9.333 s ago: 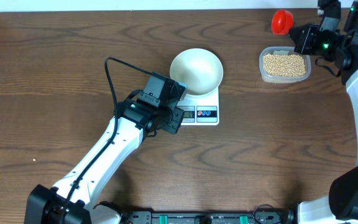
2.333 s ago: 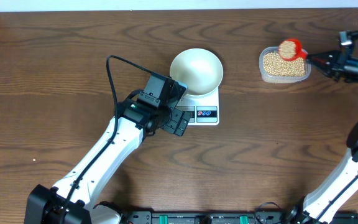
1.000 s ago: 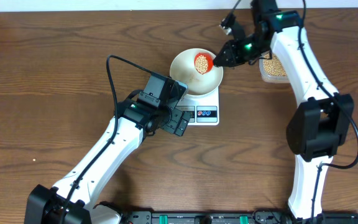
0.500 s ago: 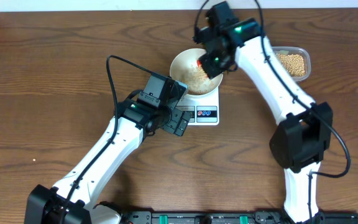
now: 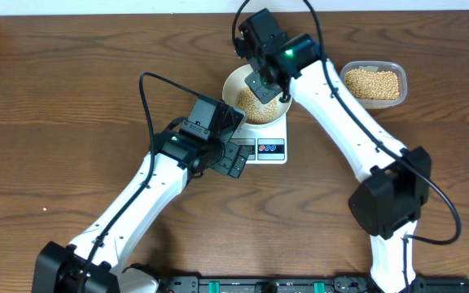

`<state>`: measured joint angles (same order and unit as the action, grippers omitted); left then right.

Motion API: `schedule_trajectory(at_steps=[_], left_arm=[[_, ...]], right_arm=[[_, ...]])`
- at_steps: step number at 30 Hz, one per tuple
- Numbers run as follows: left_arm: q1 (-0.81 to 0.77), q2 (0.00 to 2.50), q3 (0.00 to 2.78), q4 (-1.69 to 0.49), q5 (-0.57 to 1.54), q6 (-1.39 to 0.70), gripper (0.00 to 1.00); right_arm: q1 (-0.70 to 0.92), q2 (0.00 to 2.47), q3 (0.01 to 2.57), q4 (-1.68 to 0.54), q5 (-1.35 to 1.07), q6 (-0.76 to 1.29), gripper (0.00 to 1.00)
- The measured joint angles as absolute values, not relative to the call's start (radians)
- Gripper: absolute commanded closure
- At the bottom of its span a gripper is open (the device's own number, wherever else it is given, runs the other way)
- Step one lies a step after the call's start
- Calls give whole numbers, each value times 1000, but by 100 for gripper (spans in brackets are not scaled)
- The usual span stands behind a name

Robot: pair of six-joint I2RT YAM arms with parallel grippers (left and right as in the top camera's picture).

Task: Scoop item into bowl and weigh 50g on scale
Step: 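Carry scoop over the white bowl and tip beans in, right gripper, then return the empty red scoop to the bean tub with the right gripper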

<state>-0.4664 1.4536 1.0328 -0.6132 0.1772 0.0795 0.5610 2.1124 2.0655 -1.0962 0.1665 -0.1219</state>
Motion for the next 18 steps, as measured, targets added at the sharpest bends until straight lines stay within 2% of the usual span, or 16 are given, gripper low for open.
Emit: schedule_trajectory(at_steps=[7, 12, 18], left_arm=[[-466, 1454, 1033, -613, 177, 80, 7], [-466, 1454, 1033, -613, 177, 80, 7], [-466, 1454, 1033, -613, 177, 80, 7]], right_arm=[[460, 2006, 2065, -1084, -41, -119, 99], [283, 1917, 2069, -1103, -225, -115, 99], [67, 1898, 2075, -1192, -331, -113, 99]])
